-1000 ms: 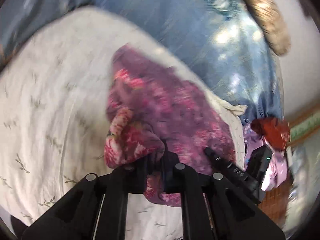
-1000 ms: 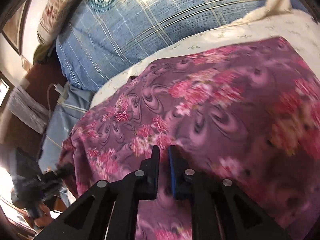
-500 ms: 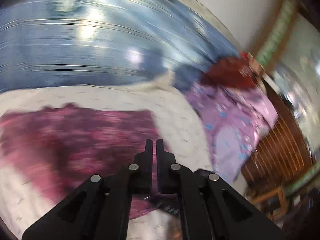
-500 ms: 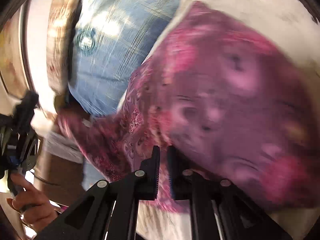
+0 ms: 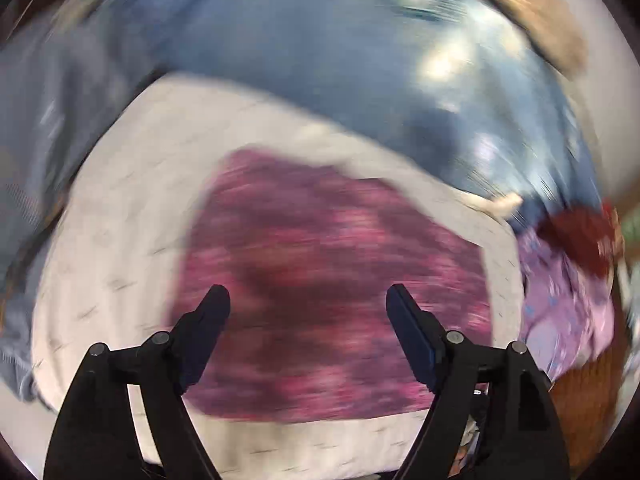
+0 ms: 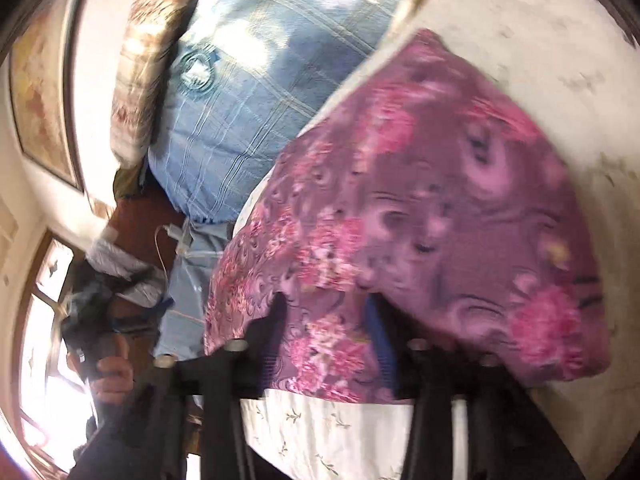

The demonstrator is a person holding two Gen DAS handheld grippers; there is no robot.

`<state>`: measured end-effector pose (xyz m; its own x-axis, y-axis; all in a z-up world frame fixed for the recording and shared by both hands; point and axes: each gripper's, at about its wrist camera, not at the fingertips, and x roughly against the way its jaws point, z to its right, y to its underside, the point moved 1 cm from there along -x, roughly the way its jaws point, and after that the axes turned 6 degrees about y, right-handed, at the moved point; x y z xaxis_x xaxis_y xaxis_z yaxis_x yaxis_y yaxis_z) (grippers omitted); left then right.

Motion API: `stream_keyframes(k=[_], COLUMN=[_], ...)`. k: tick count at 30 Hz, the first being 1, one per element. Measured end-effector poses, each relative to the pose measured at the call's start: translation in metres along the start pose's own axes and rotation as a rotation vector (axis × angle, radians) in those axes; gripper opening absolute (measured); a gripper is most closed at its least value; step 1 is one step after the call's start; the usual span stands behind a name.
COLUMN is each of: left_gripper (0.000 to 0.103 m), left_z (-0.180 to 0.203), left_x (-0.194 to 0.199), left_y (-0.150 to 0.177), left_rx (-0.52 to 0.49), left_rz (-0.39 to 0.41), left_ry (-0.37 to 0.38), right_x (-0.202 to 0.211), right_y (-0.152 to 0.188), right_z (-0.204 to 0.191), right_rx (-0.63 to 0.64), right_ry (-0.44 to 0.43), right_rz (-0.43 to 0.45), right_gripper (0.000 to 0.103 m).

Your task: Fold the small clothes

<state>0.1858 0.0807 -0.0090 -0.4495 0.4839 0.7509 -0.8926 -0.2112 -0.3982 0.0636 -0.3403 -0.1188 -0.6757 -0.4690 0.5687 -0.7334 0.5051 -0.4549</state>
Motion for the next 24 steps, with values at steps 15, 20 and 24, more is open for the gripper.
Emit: stream_keyframes(k=[15,20,24], left_gripper=[0.085,0.022,0.019], left_z=[-0.049,-0.028,0.013], left_x=[-0.078,-0.079,-0.051], left_y=[0.028,0.032,0.026], left_rx=[-0.007,0.0,-0.082], left_rz=[-0.282,-0.257,-0.189], left_ry=[0.328,0.405,0.43], right_x=[-0.013,-0.012,-0.011], right_y=[0.0,0.001,0.001], right_z=[-0.028,-0.027,-0.019], right_rx=[0.115,0.117,0.116], right_ry=[0.161,0.152,0.173], right_rz=[0.006,0.014,0.022], right_gripper=[0.054,0.053,0.03])
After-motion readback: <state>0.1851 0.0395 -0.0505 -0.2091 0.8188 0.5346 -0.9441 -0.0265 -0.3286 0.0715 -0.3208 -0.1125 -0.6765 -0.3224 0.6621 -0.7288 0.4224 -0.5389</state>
